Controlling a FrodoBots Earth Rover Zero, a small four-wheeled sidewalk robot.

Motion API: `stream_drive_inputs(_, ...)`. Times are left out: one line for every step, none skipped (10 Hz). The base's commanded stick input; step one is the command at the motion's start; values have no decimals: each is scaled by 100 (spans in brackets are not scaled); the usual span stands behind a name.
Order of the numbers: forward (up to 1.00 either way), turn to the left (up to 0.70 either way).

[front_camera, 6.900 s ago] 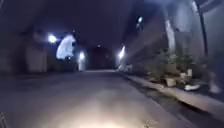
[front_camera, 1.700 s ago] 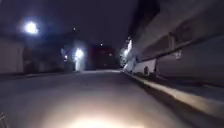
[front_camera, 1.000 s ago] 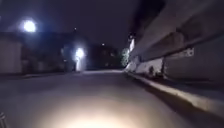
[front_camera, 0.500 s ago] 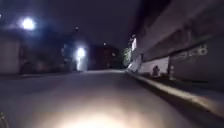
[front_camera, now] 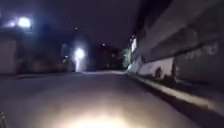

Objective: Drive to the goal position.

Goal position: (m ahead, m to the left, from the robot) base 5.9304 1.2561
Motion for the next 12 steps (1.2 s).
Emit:
stream_drive_inputs(70, 0)
stream_drive_inputs(70, 0)
stream_drive_inputs(70, 0)
stream_drive_inputs(70, 0)
stream_drive_inputs(70, 0)
stream_drive_inputs(70, 0)
stream_drive_inputs(70, 0)
stream_drive_inputs(70, 0)
stream_drive_inputs(70, -1)
stream_drive_inputs(70, -5)
stream_drive_inputs(70, -23)
stream_drive_inputs(70, -35)
